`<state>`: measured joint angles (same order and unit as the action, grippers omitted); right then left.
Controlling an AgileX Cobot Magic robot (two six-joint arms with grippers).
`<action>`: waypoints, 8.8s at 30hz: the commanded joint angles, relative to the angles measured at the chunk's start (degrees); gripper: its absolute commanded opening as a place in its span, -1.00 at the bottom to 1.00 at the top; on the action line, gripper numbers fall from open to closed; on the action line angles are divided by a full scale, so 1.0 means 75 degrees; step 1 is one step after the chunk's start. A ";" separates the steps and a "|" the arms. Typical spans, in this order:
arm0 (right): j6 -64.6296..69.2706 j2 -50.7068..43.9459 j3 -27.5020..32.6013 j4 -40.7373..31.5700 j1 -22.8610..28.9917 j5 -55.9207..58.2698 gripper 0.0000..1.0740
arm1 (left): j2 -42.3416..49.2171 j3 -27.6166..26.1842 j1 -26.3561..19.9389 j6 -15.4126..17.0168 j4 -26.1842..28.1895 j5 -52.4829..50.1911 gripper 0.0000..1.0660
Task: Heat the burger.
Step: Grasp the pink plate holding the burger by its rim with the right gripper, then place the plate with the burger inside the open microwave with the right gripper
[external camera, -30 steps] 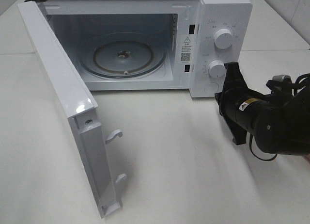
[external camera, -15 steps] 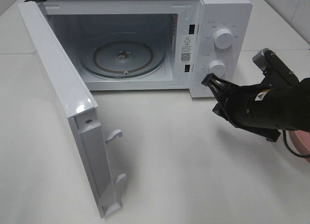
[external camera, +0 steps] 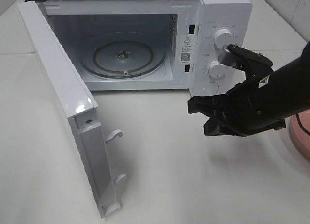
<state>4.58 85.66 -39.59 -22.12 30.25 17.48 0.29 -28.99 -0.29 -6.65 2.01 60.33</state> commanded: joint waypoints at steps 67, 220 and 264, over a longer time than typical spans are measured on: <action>0.0008 0.3193 -0.2353 0.3950 -0.3942 0.2804 0.56 | 0.0145 0.0008 -0.0015 0.0038 0.0023 -0.0053 0.92; -0.8396 0.1085 -0.1329 0.6028 0.2154 0.0374 -1.00 | 0.0145 0.0008 -0.0015 0.0038 0.0023 -0.0053 0.92; -0.8854 0.3430 -0.4439 0.5837 0.2009 0.0642 -1.00 | 0.0145 0.0008 -0.0015 0.0038 0.0023 -0.0053 0.92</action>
<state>-60.79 110.98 -70.36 20.68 45.61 23.49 0.29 -28.99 -0.29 -6.65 2.01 60.33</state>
